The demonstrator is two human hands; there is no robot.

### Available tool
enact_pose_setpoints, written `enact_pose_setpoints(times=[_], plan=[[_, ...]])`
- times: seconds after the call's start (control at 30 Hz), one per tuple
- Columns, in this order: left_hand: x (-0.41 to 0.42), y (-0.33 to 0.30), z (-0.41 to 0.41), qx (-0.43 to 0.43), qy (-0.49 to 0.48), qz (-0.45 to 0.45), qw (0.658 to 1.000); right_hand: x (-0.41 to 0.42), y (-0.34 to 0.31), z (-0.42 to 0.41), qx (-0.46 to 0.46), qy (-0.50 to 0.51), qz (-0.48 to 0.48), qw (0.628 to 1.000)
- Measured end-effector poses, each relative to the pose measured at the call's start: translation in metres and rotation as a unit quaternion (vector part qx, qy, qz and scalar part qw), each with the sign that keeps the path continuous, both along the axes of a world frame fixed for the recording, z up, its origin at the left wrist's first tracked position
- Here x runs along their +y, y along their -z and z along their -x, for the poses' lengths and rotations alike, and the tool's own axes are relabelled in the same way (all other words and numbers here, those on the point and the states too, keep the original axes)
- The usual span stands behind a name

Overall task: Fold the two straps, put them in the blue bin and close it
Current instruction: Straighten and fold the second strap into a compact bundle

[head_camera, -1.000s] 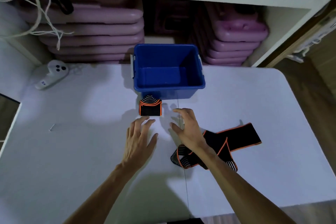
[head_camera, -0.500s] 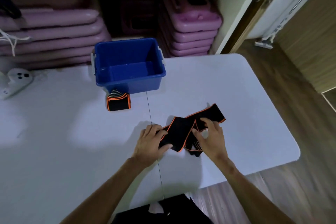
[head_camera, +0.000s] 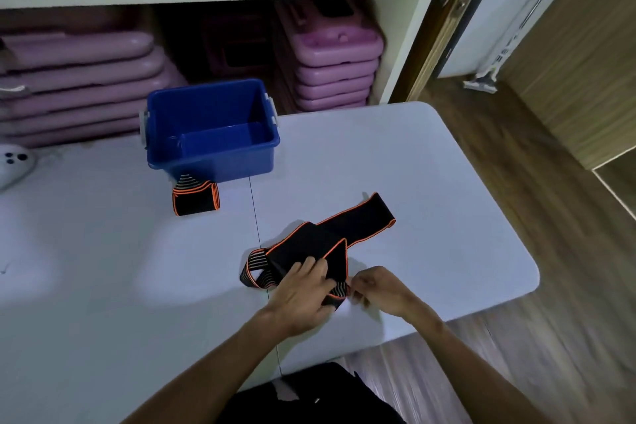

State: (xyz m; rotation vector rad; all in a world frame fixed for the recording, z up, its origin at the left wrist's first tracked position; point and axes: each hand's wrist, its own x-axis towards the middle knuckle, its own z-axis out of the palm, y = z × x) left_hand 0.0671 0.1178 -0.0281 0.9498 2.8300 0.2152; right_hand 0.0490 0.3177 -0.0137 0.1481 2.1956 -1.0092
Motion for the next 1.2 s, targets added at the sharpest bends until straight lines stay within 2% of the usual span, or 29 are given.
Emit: enact_pose_setpoints(times=[0.1,0.17,0.2,0.27,0.37,0.43,0.5,0.57,0.63,0.73,0.8,0.83,0.93,1.0,1.2], plan=[[-0.013,0.006,-0.014,0.019,0.019,0.023,0.999,0.011,0.000,0.011,0.111,-0.014,-0.057,0.992],[-0.027,0.004,-0.024,0.030,0.015,0.034,0.999,0.007,-0.002,0.021,0.203,-0.027,-0.052,0.977],[-0.035,0.002,-0.029,0.034,0.006,0.035,0.999,0.001,-0.003,0.026,0.240,-0.066,-0.051,0.967],[-0.052,-0.001,-0.040,0.034,-0.005,0.033,0.999,-0.024,-0.007,0.034,0.309,-0.186,-0.096,0.928],[-0.075,0.000,-0.056,0.025,-0.043,0.016,0.999,-0.070,-0.003,0.033,0.363,-0.376,-0.153,0.839],[-0.085,-0.002,-0.064,0.025,-0.084,0.014,0.996,-0.094,0.009,0.027,0.366,-0.442,-0.162,0.803],[-0.094,-0.003,-0.071,0.030,-0.130,0.016,0.991,-0.109,0.018,0.023,0.381,-0.455,-0.172,0.787],[-0.102,0.001,-0.078,0.040,-0.179,0.021,0.983,-0.111,0.018,0.024,0.402,-0.421,-0.172,0.794],[-0.110,0.005,-0.085,0.042,-0.230,0.043,0.971,-0.100,0.014,0.030,0.406,-0.357,-0.142,0.829],[-0.123,0.006,-0.091,0.019,-0.307,0.064,0.949,-0.072,0.012,0.042,0.363,-0.143,-0.026,0.921],[-0.133,0.002,-0.090,-0.009,-0.361,0.041,0.932,-0.048,0.010,0.047,0.318,0.019,0.023,0.948],[-0.139,0.000,-0.089,-0.020,-0.386,0.021,0.922,-0.036,0.009,0.047,0.296,0.061,0.021,0.953],[-0.150,-0.008,-0.082,-0.041,-0.441,-0.044,0.896,-0.007,0.011,0.033,0.227,0.091,-0.007,0.970],[-0.154,-0.013,-0.074,-0.022,-0.444,-0.050,0.894,0.001,0.015,0.024,0.200,0.113,-0.014,0.973],[-0.162,-0.023,-0.047,-0.010,-0.450,-0.049,0.891,-0.014,0.018,0.028,0.223,0.104,-0.052,0.968]])
